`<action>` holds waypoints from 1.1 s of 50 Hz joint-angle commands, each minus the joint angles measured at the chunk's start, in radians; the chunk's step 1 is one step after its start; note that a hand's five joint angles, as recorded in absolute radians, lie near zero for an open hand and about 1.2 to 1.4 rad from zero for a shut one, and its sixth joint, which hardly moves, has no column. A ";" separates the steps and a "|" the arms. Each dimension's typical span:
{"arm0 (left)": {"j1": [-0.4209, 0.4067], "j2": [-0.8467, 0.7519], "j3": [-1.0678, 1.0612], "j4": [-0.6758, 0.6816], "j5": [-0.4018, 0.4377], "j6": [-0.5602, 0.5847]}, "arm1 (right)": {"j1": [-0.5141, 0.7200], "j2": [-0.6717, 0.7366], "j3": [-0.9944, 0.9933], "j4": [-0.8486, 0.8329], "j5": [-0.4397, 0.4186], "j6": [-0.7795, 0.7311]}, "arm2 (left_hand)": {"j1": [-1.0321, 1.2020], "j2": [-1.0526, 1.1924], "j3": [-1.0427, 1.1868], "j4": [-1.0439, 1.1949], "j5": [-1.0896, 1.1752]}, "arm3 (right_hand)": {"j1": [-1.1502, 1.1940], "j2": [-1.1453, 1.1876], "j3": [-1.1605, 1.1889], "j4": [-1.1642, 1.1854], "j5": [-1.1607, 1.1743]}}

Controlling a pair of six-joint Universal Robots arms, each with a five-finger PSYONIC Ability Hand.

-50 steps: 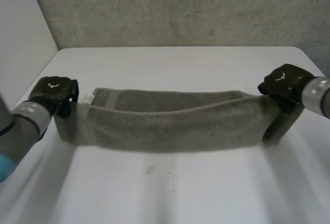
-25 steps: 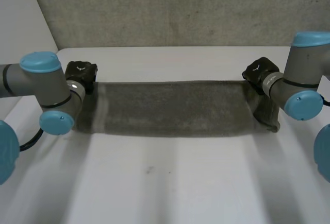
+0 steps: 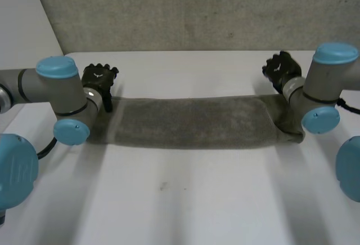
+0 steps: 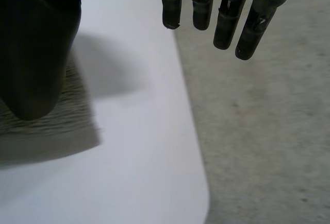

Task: Fold the towel.

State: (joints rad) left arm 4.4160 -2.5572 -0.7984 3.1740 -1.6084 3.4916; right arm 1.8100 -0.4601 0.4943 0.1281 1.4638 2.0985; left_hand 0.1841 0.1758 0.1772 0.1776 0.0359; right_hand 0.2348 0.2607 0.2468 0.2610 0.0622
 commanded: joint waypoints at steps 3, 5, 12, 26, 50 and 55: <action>-0.003 0.139 -0.090 -0.025 -0.002 -0.013 | -0.006 -0.190 0.032 -0.004 0.020 0.278 | -0.010 -0.001 -0.003 -0.003 -0.036 | -0.060 -0.086 -0.072 -0.086 -0.062; -0.003 0.175 -0.130 -0.023 -0.002 -0.014 | -0.011 -0.232 0.060 0.005 0.021 0.337 | -0.010 -0.001 -0.003 -0.003 -0.036 | -0.060 -0.086 -0.072 -0.086 -0.062; -0.003 0.356 -0.376 0.027 0.004 -0.032 | -0.046 -0.438 0.312 0.114 0.003 0.478 | -0.010 -0.001 -0.003 -0.003 -0.036 | -0.060 -0.086 -0.072 -0.086 -0.062; -0.007 0.546 -0.703 0.162 0.012 -0.082 | -0.132 -0.626 0.813 0.079 -0.082 0.485 | -0.009 0.000 -0.002 -0.002 -0.035 | 0.170 0.144 0.158 0.144 0.168; -0.027 0.542 -0.783 0.237 0.013 -0.089 | -0.187 -0.499 1.005 -0.249 -0.148 0.485 | -0.009 0.000 -0.002 -0.002 -0.035 | 1.159 1.133 1.147 1.133 1.157; -0.027 0.540 -0.791 0.245 0.013 -0.088 | -0.245 -0.489 0.971 -0.271 -0.082 0.474 | -0.009 0.000 -0.002 -0.002 -0.035 | 1.161 1.136 1.149 1.135 1.160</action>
State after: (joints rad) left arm 4.3884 -2.0161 -1.5787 3.4065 -1.5958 3.4025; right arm 1.6244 -0.9619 1.5058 -0.1182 1.3123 2.5825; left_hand 0.1758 0.1659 0.1675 0.1678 0.0283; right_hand 1.2989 1.2832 1.3169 1.3177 1.1357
